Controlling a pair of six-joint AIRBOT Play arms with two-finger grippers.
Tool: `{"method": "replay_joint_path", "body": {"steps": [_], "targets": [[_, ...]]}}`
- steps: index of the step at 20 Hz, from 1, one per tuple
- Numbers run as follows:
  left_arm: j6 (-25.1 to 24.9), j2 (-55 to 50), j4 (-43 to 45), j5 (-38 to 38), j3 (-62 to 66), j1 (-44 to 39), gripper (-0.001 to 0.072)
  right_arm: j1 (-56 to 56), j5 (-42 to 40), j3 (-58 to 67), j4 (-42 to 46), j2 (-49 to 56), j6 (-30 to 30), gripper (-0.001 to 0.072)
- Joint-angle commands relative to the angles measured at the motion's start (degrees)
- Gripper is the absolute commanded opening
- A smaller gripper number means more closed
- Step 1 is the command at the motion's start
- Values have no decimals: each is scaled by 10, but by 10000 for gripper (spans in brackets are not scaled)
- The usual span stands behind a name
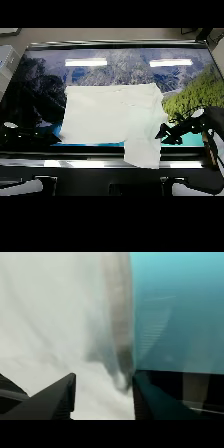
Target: Fold the clothes and pants, and hang the long-sleeved shirts on hangers.
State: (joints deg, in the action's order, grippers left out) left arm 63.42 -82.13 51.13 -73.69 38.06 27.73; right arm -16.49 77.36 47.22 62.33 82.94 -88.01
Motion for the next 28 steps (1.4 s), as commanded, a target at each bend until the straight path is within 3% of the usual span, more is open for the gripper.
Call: {"method": "replay_joint_path", "body": {"steps": [1, 2, 3, 6, 8, 10, 14, 18, 22, 26, 28], "targets": [[0, 9, -7, -5, 0, 0, 19, 14, -30, -12, -27, 24, 9, 304], [0, 12, -10, -9, 0, 0, 19, 25, -24, -11, -28, 23, 16, 108], [0, 14, -15, -16, 4, 0, 19, 34, -10, -2, -25, 21, 24, 35], [0, 64, -52, -33, 87, 0, 16, 35, 43, 91, -22, -22, 46, 35], [0, 128, -107, -23, 212, 0, 16, 35, 45, 240, -6, -73, 58, 34], [0, 184, -143, -2, 386, 0, 17, 35, 14, 426, -4, -119, 79, 34], [2, 273, -127, 89, 688, 2, 17, 35, -87, 730, 52, -209, 79, 34], [57, 380, -79, 139, 746, 2, 17, 35, -113, 744, 95, -341, 64, 34], [57, 439, -75, 195, 747, 2, 16, 35, -130, 744, 140, -410, 44, 34], [82, 437, -71, 167, 747, 2, 16, 35, -127, 744, 164, -418, 31, 34], [106, 412, -65, 114, 745, 2, 17, 35, -83, 744, 180, -396, 26, 34]]}}
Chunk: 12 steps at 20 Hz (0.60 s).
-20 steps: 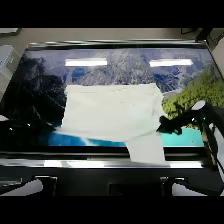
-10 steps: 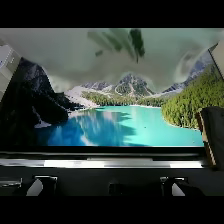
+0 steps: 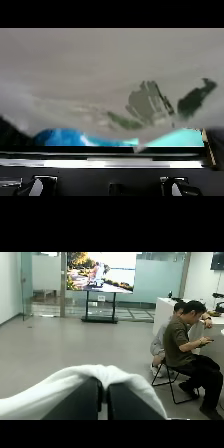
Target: Fold the clothes and pants, and hang the long-sleeved shirts on hangers.
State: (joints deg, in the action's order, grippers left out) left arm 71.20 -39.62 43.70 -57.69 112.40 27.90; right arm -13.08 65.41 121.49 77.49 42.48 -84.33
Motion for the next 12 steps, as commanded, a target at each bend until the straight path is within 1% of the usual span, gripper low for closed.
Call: {"method": "replay_joint_path", "body": {"steps": [1, 2, 4, 5, 6, 7, 8, 10, 12], "targets": [[38, -33, 9, -95, -4, 0, 16, 1, 83, 2, 31, 30, -20, 34], [46, -57, 9, -152, -19, 0, 16, 1, 158, 1, 31, 63, -25, 34], [54, -107, 9, -225, -89, -6, 16, 1, 316, -32, 2, 146, -44, 33], [53, -128, 10, -231, -141, -15, 16, 2, 361, -82, -27, 183, -46, 32], [52, -149, 13, -224, -202, -27, 16, 2, 374, -154, -57, 218, -43, 32], [51, -170, 26, -211, -273, -45, 16, 2, 353, -236, -79, 245, -44, 32], [51, -193, 54, -192, -342, -65, 16, 2, 311, -315, -86, 268, -46, 32], [52, -245, 106, -140, -454, -104, 16, 2, 231, -429, -101, 316, -55, 31], [54, -318, 105, -74, -509, -128, 17, 10, 165, -476, -143, 390, -54, 31]]}}
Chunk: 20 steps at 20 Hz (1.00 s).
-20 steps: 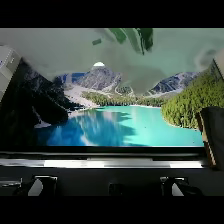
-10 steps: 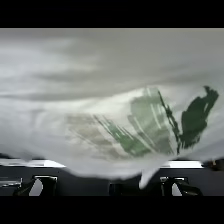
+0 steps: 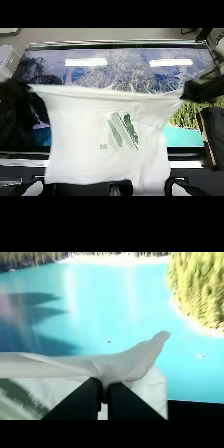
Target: Fold the clothes and pants, and hang the long-sleeved shirts on hangers.
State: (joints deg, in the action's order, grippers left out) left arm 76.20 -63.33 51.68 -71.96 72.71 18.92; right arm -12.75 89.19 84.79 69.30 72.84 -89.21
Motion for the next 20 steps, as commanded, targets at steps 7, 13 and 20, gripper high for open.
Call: {"method": "replay_joint_path", "body": {"steps": [7, 13, 20], "targets": [[3, -334, -58, 146, 21, -58, 17, 63, -309, 45, -73, 304, -8, 32], [10, -419, -59, 191, 158, -96, 17, 63, -464, 81, -103, 342, -4, 32], [33, -472, -68, 190, 174, -104, 18, 61, -466, 87, -113, 365, -3, 32]]}}
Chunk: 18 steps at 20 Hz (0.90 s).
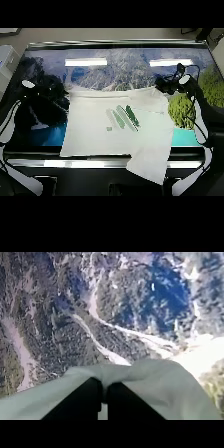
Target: Fold the clothes and pants, and hang the long-sleeved shirts on hangers.
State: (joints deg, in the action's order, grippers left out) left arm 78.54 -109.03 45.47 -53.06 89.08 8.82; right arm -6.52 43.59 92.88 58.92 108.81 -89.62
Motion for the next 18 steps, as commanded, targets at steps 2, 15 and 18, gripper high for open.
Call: {"method": "replay_joint_path", "body": {"steps": [2, 15, 18], "targets": [[-1, -12, -5, -36, 42, 1, 18, -7, 68, 52, -6, 4, 12, 33], [17, -3, 112, -398, -26, 15, 18, -28, 529, -63, 114, -46, -70, 34], [8, 0, 120, -420, -30, 21, 18, -26, 487, -64, 123, -49, -70, 34]]}}
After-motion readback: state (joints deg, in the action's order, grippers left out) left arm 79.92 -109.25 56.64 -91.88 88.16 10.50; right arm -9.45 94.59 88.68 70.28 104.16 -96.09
